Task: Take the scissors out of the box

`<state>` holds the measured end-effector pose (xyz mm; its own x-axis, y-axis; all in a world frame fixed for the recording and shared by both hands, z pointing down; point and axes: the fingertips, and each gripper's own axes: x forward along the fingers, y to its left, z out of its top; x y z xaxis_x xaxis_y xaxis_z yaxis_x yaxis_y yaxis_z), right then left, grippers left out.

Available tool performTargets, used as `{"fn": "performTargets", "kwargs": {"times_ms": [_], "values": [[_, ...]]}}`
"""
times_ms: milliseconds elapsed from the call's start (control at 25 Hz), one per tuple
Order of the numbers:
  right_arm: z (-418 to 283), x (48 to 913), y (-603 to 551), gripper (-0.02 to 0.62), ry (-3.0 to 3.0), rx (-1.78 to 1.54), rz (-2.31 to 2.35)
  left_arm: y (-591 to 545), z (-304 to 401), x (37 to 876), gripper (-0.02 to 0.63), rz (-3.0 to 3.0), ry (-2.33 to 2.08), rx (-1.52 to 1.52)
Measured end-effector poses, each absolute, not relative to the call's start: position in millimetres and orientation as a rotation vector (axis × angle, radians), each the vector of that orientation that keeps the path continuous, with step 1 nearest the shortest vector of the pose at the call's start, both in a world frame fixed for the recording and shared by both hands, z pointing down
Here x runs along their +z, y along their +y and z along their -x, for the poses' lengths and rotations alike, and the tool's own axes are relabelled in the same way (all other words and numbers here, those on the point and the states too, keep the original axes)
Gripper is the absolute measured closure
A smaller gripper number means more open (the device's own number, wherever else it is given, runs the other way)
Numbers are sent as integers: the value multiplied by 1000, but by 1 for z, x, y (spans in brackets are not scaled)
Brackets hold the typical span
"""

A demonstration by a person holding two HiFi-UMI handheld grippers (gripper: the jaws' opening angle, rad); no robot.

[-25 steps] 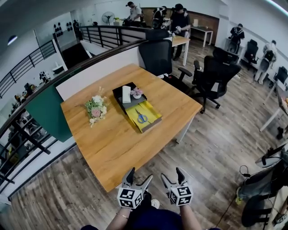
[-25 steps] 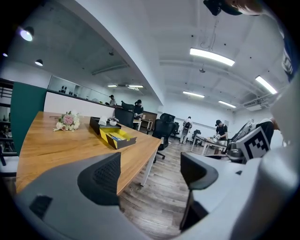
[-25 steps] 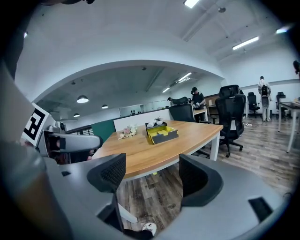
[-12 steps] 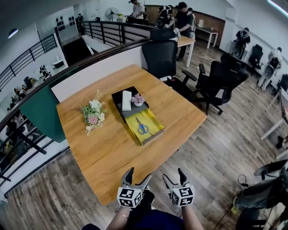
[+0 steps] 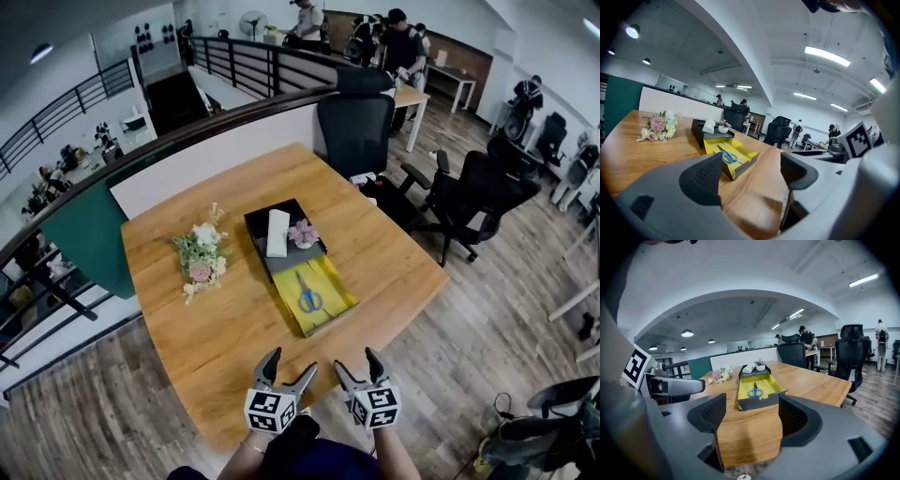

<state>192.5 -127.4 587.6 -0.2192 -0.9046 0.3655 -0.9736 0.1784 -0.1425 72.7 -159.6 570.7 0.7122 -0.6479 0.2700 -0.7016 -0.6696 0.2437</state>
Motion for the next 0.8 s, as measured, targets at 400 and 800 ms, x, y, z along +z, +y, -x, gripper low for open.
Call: {"fn": "performTargets", "kwargs": {"times_ms": [400, 800], "values": [[-179, 596, -169, 253, -2279, 538, -1763, -196, -55, 587, 218, -2543, -1107, 274], [-173, 591, -211, 265, -2339, 530, -1656, -218, -48, 593, 219, -2476, -1173, 257]]}}
